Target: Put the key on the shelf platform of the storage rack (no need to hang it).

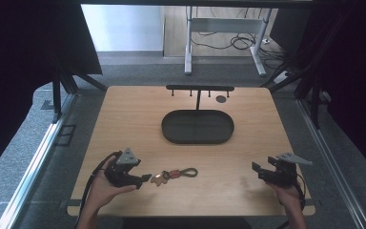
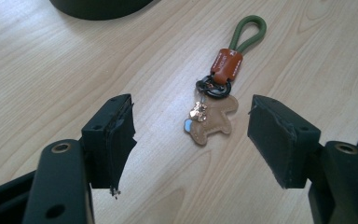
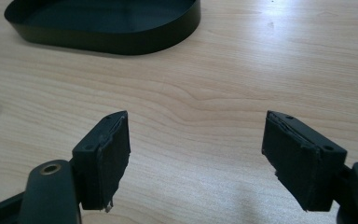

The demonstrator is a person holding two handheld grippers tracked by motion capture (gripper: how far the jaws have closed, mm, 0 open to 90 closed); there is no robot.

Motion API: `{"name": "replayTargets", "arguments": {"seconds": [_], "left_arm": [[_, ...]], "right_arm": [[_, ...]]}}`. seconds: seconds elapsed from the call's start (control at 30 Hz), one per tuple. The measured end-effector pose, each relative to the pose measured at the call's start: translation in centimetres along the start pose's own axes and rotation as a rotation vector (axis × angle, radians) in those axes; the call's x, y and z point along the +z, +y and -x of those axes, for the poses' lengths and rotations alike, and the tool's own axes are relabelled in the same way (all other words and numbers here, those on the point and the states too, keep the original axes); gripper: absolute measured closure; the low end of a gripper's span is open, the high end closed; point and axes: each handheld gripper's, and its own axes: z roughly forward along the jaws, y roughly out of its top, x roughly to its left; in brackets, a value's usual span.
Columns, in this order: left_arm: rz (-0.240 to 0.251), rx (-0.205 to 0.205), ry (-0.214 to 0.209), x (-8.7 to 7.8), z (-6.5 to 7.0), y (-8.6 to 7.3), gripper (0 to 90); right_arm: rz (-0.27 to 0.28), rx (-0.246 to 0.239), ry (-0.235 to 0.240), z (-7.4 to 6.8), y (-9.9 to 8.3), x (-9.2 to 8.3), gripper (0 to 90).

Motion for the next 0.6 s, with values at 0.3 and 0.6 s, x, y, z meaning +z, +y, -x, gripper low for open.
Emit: {"name": "replayTargets", "arguments": {"seconds": [0.3, 0.6], "left_arm": [[0.002, 0.018, -0.038, 0.8, 0.0, 2.1, 32.4], [0.016, 0.085, -0.199, 0.9, 1.5, 5.8, 34.8]], "right_arm": [[0.031, 0.045, -0.018, 0.6, 0.0, -1.0, 22.9], [0.05, 0.037, -0.009, 0.7, -0.1, -1.4, 23.9]]}}
